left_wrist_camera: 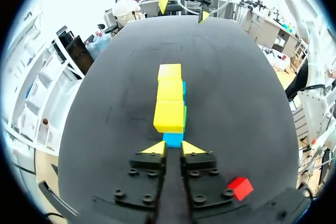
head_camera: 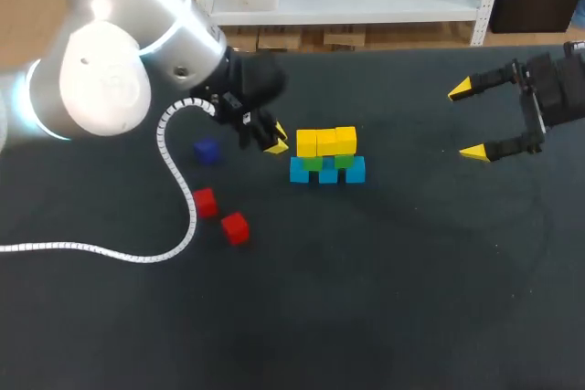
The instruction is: Place the blue cubes, place green cubes on the blue cubes, place the yellow cubes on the green cubes, then place the red cubes on the yellow cubes, and place purple cube on the red cubes.
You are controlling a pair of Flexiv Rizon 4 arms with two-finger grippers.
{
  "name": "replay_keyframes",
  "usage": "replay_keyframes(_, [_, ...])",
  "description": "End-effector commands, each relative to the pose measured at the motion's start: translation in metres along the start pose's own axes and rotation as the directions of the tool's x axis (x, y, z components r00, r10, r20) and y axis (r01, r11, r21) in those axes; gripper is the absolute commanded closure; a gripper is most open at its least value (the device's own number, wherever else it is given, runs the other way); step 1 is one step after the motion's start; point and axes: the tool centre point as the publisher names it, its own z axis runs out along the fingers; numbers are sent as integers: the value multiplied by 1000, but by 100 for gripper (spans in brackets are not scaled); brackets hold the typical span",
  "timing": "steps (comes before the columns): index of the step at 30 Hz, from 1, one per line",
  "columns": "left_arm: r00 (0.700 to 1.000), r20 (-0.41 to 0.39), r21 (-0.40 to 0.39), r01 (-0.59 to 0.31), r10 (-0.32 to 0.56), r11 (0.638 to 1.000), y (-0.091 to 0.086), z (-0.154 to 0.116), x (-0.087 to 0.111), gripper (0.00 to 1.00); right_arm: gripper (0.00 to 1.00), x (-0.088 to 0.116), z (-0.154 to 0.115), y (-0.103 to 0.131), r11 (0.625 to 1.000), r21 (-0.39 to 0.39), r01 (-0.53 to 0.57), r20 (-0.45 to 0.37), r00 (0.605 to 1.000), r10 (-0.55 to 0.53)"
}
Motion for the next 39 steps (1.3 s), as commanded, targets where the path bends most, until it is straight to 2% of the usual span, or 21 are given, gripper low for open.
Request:
replay_keyframes(1, [1000,-3,13,-5,5,1000,8,6,-3,100,0,0,0,0,1000,0,-1,-1,1000,1])
replay_keyframes(39, [1000,-3,40,-2,2,999,-1,11,-5,100,0,0,0,0,1000,0,-1,-1,1000,1])
